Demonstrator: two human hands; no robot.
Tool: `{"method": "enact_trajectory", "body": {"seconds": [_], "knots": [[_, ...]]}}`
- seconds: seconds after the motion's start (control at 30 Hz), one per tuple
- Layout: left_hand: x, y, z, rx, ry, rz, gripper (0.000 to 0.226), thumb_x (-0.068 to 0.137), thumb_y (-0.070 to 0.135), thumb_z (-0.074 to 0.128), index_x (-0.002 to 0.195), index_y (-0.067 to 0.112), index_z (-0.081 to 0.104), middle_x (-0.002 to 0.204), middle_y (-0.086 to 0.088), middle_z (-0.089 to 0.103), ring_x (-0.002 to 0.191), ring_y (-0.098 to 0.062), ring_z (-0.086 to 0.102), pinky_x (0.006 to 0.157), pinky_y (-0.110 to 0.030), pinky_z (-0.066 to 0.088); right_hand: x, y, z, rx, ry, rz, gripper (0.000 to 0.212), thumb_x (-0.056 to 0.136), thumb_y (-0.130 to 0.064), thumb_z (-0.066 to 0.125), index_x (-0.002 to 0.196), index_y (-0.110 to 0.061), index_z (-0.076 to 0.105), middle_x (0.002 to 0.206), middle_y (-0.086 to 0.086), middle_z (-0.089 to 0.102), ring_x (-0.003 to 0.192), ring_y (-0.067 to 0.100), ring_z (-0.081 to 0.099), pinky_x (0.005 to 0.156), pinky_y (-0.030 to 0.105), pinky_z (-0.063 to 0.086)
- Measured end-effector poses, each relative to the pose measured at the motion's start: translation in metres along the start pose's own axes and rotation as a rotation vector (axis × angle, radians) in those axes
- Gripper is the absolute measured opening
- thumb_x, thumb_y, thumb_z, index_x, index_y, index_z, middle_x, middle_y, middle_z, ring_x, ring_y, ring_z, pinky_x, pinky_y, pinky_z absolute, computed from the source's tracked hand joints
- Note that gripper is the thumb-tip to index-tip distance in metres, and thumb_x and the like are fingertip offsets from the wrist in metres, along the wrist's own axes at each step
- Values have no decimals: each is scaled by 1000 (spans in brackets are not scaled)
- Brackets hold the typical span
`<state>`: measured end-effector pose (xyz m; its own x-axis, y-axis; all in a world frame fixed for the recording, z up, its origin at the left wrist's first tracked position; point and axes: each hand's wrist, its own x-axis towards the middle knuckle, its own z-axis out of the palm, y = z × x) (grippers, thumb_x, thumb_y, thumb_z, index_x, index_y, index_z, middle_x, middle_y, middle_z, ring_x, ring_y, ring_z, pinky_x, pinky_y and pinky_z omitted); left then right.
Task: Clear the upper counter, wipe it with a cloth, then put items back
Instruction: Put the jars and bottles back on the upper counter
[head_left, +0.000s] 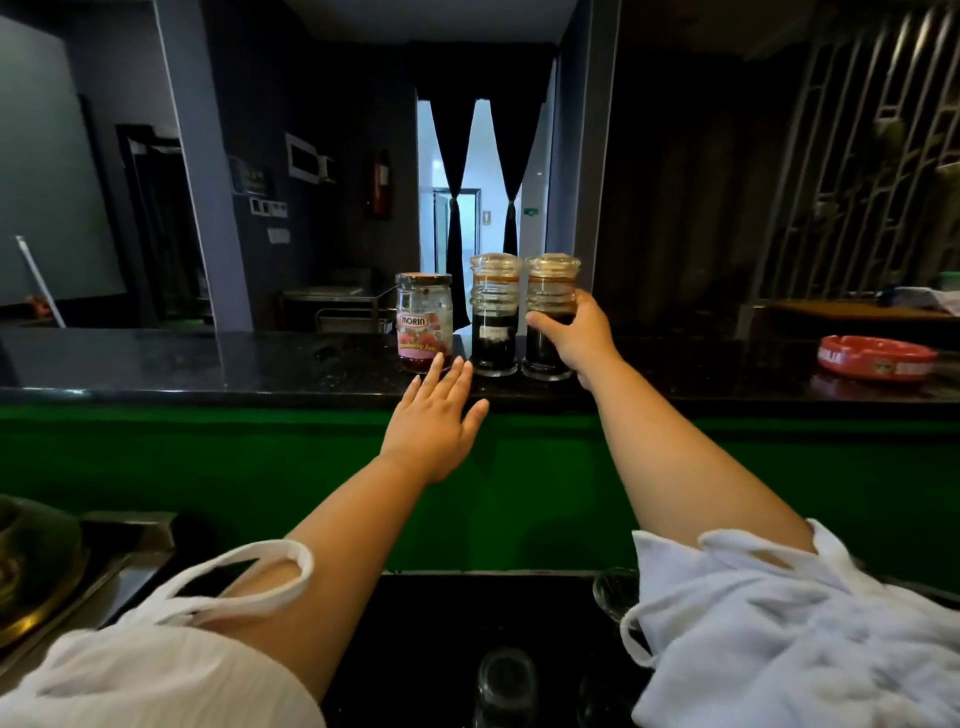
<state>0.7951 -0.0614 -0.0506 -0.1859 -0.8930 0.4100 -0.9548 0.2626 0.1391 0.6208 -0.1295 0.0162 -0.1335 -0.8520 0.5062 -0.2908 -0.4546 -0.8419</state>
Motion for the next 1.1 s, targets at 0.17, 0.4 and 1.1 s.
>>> {"method": "enact_trajectory", "body": {"seconds": [0.17, 0.4, 1.1], "knots": [[0, -2, -1, -13, -18, 1, 59, 100, 45, 17, 151, 21, 3, 160, 6, 1, 146, -11, -13, 118, -31, -6, 2, 5, 0, -43, -20, 8, 48, 80, -15, 74, 122, -9, 53, 123, 9, 61, 115, 22, 56, 91, 30, 43], [-2, 1, -4, -23, -33, -5, 59, 100, 46, 18, 151, 21, 3, 160, 5, 0, 146, -12, -13, 118, -31, -7, -5, 12, -6, -195, -55, 78, 61, 75, -18, 79, 126, -6, 48, 129, 12, 57, 121, 27, 53, 98, 36, 43], [-67, 33, -7, -148, -106, -120, 66, 99, 41, 32, 152, 13, 6, 159, -7, 10, 145, -21, 19, 118, -35, 16, -100, 6, -55, -106, -115, 138, 49, 84, -21, 71, 127, -10, 51, 132, 8, 51, 122, 22, 49, 95, 31, 43]]}}
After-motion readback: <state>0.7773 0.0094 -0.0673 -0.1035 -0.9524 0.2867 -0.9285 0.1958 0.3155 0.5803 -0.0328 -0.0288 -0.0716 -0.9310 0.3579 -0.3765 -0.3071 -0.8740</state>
